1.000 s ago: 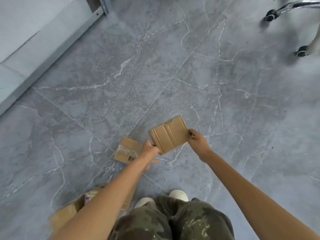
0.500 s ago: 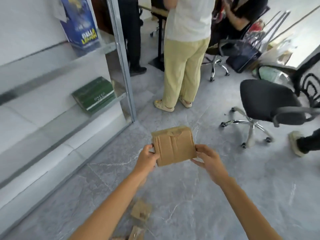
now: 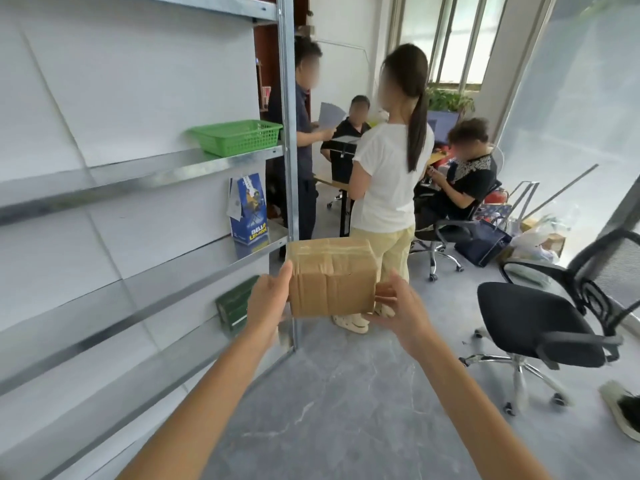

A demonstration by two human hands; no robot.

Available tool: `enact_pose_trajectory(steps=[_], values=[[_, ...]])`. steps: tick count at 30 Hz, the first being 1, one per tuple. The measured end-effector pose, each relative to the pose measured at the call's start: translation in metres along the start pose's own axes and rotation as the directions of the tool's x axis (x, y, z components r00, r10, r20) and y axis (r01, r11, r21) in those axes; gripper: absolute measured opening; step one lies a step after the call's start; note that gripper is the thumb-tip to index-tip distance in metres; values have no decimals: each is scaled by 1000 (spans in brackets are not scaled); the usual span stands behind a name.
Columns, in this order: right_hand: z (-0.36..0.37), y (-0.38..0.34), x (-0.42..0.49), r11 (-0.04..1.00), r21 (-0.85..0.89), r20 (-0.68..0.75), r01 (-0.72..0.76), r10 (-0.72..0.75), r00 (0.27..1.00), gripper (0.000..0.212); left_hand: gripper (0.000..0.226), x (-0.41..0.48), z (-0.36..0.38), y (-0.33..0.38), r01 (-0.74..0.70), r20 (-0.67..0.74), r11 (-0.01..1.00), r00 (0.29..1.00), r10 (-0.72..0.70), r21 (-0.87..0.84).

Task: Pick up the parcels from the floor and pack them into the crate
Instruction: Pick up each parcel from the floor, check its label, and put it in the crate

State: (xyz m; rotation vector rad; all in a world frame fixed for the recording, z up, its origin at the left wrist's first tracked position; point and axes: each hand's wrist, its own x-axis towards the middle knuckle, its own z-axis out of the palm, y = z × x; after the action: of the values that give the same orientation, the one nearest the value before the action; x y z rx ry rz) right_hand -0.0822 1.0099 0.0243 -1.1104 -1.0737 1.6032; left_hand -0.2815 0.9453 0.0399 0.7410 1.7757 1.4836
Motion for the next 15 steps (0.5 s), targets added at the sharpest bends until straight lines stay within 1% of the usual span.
enact_pose_trajectory(steps=[2, 3, 4, 5, 6, 8, 10, 13, 15], values=[[4, -3, -15, 997, 66, 22, -30, 28, 999, 47, 39, -21, -17, 1, -28, 17, 998, 999, 29, -59], [5, -6, -23, 997, 70, 51, -15, 12, 999, 62, 38, -33, -24, 0, -59, 41, 994, 997, 63, -87], [6, -8, -29, 998, 60, 84, 2, -7, 996, 84, 38, -45, -31, -4, -103, 65, 991, 992, 108, -80], [8, -9, -35, 998, 56, 103, 12, -18, 995, 101, 37, -57, -36, -8, -153, 92, 987, 983, 157, -49], [9, -10, -40, 997, 75, 116, 12, -21, 993, 103, 33, -68, -41, -12, -201, 120, 980, 972, 201, -11], [12, -11, -48, 994, 106, 158, 29, -45, 986, 92, 20, -87, -49, -23, -280, 156, 960, 949, 274, 19], [13, -14, -58, 996, 88, 185, 32, -48, 981, 84, 14, -104, -56, -31, -322, 139, 947, 939, 316, 21], [11, -15, -82, 999, 47, 220, 13, -23, 975, 61, 21, -130, -63, -40, -327, 64, 944, 944, 323, 48], [6, -12, -93, 999, 22, 234, 38, -42, 971, 53, 28, -148, -65, -46, -325, 44, 944, 945, 323, 50]])
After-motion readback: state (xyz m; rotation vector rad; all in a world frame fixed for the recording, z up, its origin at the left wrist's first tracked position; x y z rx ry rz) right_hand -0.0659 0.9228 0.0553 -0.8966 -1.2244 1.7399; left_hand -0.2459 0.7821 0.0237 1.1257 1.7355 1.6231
